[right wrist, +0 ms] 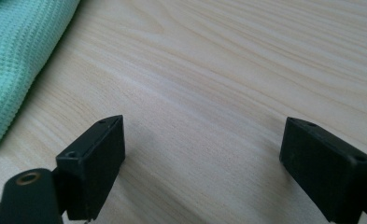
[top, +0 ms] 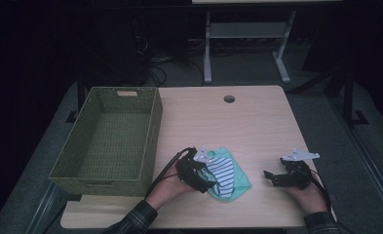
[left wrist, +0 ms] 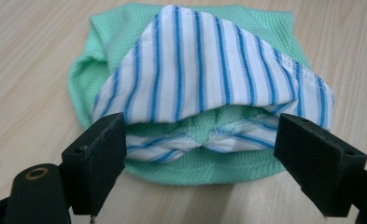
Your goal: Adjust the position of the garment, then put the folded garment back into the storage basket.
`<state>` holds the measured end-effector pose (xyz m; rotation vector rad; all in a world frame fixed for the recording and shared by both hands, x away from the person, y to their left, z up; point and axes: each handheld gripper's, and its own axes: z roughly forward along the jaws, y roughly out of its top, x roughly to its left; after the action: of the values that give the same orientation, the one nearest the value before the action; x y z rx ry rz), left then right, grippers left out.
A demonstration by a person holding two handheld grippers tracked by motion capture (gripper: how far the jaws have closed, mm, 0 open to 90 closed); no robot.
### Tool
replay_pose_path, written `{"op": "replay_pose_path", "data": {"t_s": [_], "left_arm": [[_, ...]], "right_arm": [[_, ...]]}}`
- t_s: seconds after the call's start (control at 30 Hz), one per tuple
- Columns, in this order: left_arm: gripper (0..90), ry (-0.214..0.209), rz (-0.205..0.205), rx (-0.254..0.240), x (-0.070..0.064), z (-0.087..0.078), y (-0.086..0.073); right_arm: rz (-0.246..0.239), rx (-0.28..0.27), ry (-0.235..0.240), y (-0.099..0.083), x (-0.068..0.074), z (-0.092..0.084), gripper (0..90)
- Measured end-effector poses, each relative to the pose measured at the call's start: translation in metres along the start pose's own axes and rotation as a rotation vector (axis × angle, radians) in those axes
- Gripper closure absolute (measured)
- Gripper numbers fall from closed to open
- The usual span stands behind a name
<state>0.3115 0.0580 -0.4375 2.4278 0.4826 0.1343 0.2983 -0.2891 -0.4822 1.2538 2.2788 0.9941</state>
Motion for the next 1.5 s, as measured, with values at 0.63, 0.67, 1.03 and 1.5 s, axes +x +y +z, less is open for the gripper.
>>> {"op": "replay_pose_path", "data": {"t_s": [0.63,0.67,1.03,1.5], "left_arm": [[17.4,0.003,0.043,0.108,-0.001,0.023,-0.003],[18.5,0.008,0.048,0.112,-0.001,0.023,-0.003],[36.2,0.006,0.041,0.155,0.003,0.020,0.004],[67.6,0.005,0.074,0.202,0.010,0.021,0.015]], "right_arm": [[0.003,-0.001,-0.001,0.000,0.000,0.000,13.7],[0.003,-0.001,-0.001,0.000,0.000,0.000,13.7],[0.003,-0.002,-0.002,0.000,0.000,0.000,13.7],[0.006,-0.001,-0.001,0.000,0.000,0.000,13.7]]}}
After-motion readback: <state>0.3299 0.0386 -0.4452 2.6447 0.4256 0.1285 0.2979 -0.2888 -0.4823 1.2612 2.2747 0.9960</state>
